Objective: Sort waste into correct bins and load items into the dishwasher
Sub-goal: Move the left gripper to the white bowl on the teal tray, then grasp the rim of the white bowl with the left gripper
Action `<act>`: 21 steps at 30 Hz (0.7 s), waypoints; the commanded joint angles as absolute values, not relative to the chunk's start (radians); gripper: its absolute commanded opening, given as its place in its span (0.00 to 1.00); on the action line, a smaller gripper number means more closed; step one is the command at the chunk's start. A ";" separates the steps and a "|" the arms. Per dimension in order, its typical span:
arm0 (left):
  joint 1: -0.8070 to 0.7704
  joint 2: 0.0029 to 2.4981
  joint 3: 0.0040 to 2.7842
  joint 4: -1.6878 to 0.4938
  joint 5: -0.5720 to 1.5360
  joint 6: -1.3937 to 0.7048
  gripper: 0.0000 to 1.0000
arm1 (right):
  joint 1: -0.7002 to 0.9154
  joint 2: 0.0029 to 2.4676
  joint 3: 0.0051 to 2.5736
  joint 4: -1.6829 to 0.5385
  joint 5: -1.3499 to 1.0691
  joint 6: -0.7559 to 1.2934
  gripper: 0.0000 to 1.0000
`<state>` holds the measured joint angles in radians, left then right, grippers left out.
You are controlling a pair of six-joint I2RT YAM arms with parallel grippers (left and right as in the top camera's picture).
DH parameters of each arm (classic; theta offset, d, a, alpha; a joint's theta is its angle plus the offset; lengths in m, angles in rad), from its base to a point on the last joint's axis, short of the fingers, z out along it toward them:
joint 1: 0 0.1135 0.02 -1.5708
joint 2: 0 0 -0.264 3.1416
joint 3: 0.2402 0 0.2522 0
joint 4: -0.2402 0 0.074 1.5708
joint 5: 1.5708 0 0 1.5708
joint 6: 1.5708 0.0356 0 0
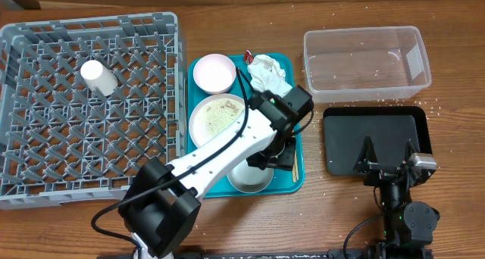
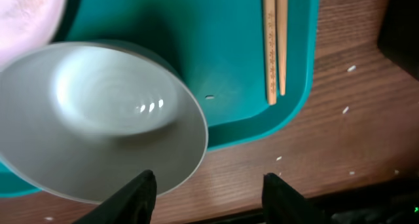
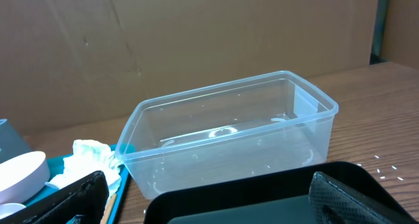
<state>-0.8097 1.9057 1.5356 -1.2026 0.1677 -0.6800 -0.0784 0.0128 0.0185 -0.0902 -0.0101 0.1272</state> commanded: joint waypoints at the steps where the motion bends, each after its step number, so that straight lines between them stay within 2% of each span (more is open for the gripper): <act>1: -0.831 1.912 1.492 -1.170 0.123 -0.786 0.50 | -0.082 0.003 0.008 -0.084 -0.001 0.126 1.00; 4: -0.841 1.916 1.465 -1.170 0.051 -0.828 0.49 | -0.082 0.003 0.008 -0.084 -0.001 0.126 1.00; 12: -0.872 1.987 1.437 -1.159 0.073 -0.798 0.49 | -0.082 0.003 0.008 -0.084 -0.001 0.126 1.00; 21: -0.901 2.056 1.439 -1.151 0.098 -0.786 0.40 | -0.082 0.003 0.008 -0.084 -0.001 0.126 1.00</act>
<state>-0.9039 2.0541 1.4433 -1.1477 0.0910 -0.7860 -0.0784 0.0128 0.0185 -0.0906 -0.0105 0.1272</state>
